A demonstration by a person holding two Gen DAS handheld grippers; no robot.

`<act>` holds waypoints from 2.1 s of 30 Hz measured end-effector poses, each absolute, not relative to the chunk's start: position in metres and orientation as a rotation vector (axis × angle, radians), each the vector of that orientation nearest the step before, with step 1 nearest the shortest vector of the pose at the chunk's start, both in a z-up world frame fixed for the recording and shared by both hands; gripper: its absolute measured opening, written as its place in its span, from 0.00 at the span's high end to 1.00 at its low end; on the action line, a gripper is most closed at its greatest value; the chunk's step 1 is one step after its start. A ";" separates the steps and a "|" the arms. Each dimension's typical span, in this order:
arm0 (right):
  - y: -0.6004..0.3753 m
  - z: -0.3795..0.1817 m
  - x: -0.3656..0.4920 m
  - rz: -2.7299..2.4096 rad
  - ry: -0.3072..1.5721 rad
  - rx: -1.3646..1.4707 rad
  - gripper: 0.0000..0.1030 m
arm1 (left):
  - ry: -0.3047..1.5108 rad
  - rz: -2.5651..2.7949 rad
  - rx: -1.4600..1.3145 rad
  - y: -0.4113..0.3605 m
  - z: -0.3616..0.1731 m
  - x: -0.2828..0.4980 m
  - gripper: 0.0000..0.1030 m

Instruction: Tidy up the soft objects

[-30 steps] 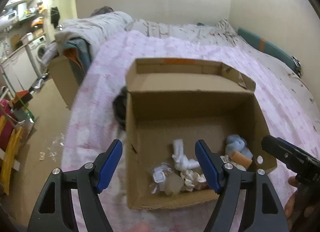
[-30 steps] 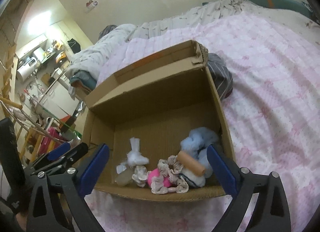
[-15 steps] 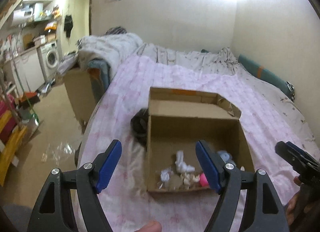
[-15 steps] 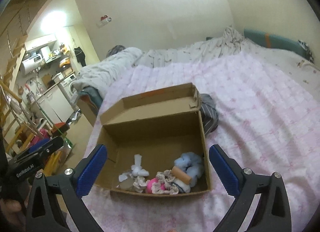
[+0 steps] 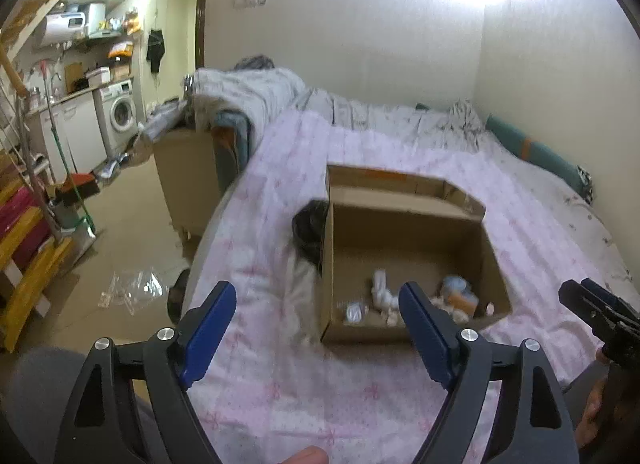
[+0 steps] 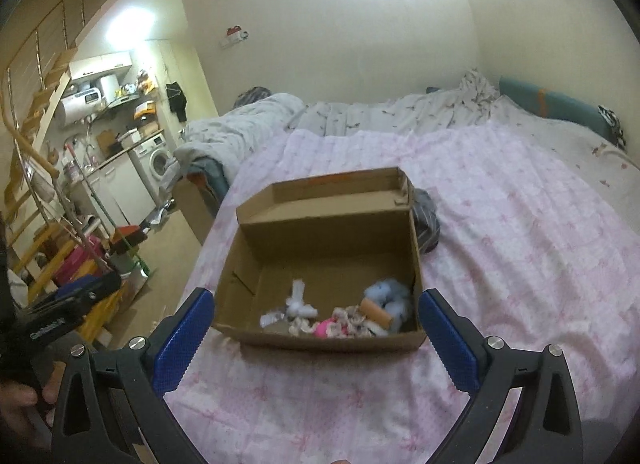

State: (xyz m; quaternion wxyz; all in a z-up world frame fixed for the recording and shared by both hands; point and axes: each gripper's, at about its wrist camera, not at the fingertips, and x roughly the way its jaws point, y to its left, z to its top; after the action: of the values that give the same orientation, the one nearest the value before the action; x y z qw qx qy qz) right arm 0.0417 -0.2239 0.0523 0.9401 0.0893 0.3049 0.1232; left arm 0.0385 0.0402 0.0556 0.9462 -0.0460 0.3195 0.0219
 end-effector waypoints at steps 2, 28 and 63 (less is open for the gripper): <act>-0.224 0.043 0.039 0.237 0.616 0.166 0.00 | 0.671 0.043 -0.099 0.040 0.043 0.040 0.20; -0.215 0.009 0.044 0.173 0.666 0.123 0.00 | 0.719 -0.001 -0.058 0.021 0.020 0.053 0.00; -0.207 0.009 0.043 0.175 0.661 0.096 0.00 | 0.725 -0.017 -0.051 0.019 0.018 0.053 0.00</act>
State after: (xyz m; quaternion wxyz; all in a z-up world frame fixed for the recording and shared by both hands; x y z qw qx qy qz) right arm 0.0430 -0.2070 0.0089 0.9409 0.0469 0.3242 0.0859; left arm 0.0526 0.0190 0.0181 0.9346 -0.0248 0.3548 -0.0085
